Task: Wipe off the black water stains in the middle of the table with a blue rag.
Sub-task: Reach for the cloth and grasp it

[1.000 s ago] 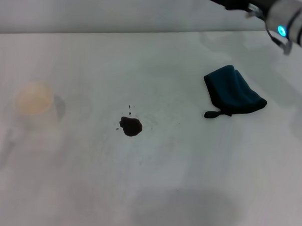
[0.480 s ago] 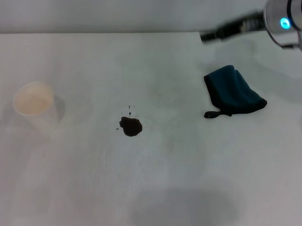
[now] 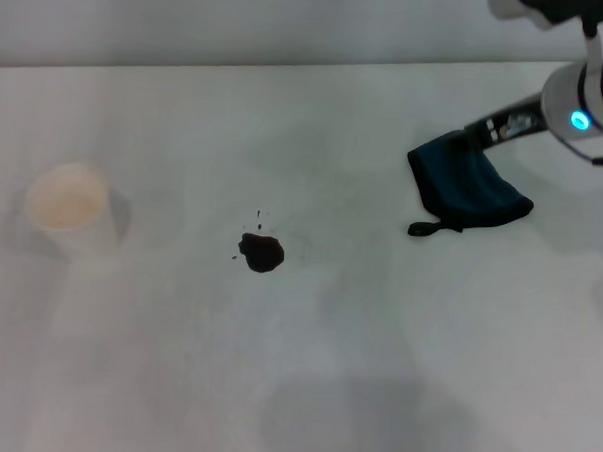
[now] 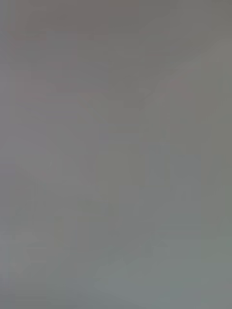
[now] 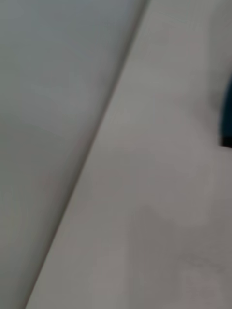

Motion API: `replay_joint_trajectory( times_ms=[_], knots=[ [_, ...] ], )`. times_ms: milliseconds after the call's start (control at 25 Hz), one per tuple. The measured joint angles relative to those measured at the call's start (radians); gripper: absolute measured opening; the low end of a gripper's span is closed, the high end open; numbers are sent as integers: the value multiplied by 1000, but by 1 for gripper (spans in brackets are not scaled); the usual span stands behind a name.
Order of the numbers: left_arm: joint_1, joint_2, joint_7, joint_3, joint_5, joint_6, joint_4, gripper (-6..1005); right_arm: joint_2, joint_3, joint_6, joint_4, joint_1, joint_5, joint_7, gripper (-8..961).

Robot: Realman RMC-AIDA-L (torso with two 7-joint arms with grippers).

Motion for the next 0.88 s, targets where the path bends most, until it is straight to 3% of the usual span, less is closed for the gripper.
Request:
replay_joint_trajectory(
  times_ms=[400, 680, 880],
  knots=[
    [-41, 3, 2, -3, -2, -32, 3, 887, -1, -5, -176, 200, 25, 90, -6, 853],
    [-61, 3, 3, -3, -3, -41, 1, 887, -1, -7, -218, 269, 49, 103, -8, 852],
    [-76, 2, 2, -3, -5, -56, -1, 887, -2, -6, -232, 395, 112, 124, -11, 775]
  ],
)
